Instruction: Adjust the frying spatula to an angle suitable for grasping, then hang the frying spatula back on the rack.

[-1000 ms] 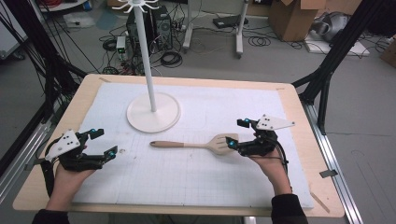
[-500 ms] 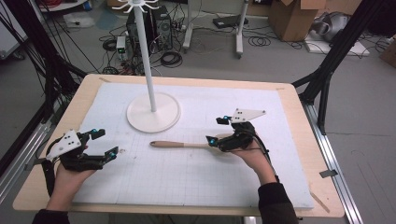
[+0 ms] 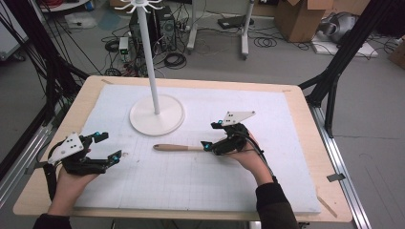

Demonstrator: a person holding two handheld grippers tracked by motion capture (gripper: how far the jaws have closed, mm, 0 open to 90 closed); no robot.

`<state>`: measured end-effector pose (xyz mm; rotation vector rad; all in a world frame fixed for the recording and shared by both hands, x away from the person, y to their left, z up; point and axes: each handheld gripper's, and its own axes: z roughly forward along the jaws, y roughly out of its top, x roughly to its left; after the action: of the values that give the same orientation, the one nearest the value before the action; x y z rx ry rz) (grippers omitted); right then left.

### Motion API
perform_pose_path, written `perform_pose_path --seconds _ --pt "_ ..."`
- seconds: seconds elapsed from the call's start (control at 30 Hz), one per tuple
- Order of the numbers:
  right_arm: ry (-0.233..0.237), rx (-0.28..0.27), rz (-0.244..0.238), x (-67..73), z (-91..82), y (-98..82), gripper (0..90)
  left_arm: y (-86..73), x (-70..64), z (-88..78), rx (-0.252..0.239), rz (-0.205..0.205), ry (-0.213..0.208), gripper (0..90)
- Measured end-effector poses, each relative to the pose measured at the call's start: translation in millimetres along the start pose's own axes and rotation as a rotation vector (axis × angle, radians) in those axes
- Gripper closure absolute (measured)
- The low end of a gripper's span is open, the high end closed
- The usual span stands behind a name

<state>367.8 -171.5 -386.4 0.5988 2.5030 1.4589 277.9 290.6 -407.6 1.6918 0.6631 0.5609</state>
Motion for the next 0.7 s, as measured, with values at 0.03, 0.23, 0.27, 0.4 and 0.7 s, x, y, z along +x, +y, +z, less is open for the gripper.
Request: perform_pose_path --seconds 0.03,0.23,0.27,0.4,0.7 --pt "0.000 0.000 0.000 0.0 0.0 0.0 15.8 0.0 0.0 0.0 0.000 0.000 0.000 16.0" --pt "0.010 0.018 -0.007 -0.1 6.6 1.4 15.9 -0.2 0.8 -1.4 0.001 0.001 0.004 16.0" --pt "0.010 0.023 -0.006 0.4 7.6 1.6 15.9 0.1 0.7 -1.0 -0.004 0.000 0.002 16.0" --pt "0.021 0.040 -0.012 -1.6 12.2 2.2 16.5 -1.0 1.9 -0.4 0.000 -0.004 -0.002 16.0" --pt "0.028 0.112 -0.042 -0.4 26.3 3.4 19.6 -2.0 1.4 0.9 0.009 -0.006 -0.004 16.0"
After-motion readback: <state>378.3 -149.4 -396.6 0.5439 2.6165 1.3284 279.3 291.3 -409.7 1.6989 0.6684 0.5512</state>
